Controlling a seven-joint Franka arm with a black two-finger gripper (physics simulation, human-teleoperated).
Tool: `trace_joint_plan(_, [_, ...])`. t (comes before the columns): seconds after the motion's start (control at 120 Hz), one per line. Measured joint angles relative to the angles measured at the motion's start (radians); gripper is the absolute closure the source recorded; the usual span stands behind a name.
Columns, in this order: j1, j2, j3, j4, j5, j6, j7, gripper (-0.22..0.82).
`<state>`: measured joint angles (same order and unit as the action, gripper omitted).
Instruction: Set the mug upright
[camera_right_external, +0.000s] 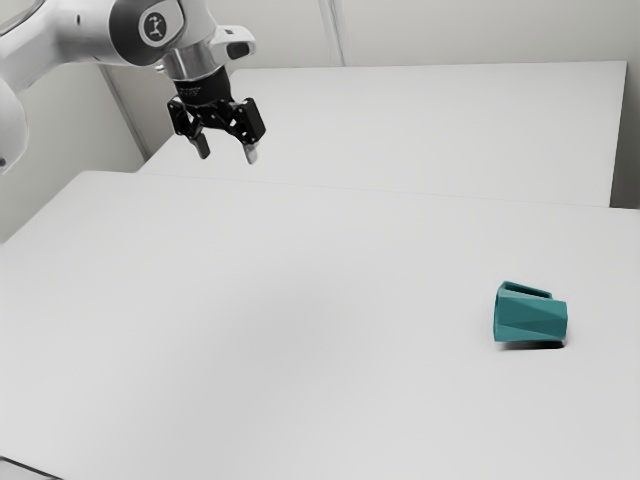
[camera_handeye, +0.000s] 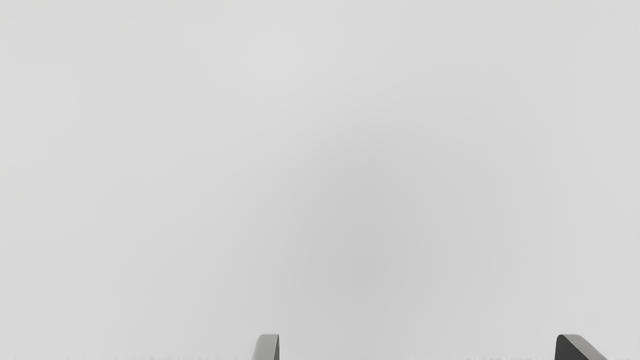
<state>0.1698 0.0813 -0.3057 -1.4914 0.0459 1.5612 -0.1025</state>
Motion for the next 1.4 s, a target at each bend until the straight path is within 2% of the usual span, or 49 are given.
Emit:
trace_joint_plan(0.275, [0.008, 0.002, 0.003, -0.001, -0.050, 0.000, -0.011, 0.00])
trace_joint_plan(0.458, [0.075, 0.032, 0.004, -0.037, -0.317, 0.006, -0.019, 0.00])
trace_joint_plan(0.642, [0.064, 0.053, -0.001, -0.148, -0.604, 0.042, -0.026, 0.00])
trace_joint_plan(0.742, [0.053, 0.070, -0.023, -0.223, -0.703, 0.123, 0.001, 0.00])
trace_joint_plan(0.983, [0.018, 0.122, -0.131, -0.376, -0.903, 0.407, 0.130, 0.00])
trace_joint_plan(1.158, [-0.053, 0.197, -0.140, -0.404, -1.032, 0.594, 0.246, 0.00])
trace_joint_plan(1.4, [-0.139, 0.315, -0.141, -0.395, -1.164, 0.775, 0.401, 0.00])
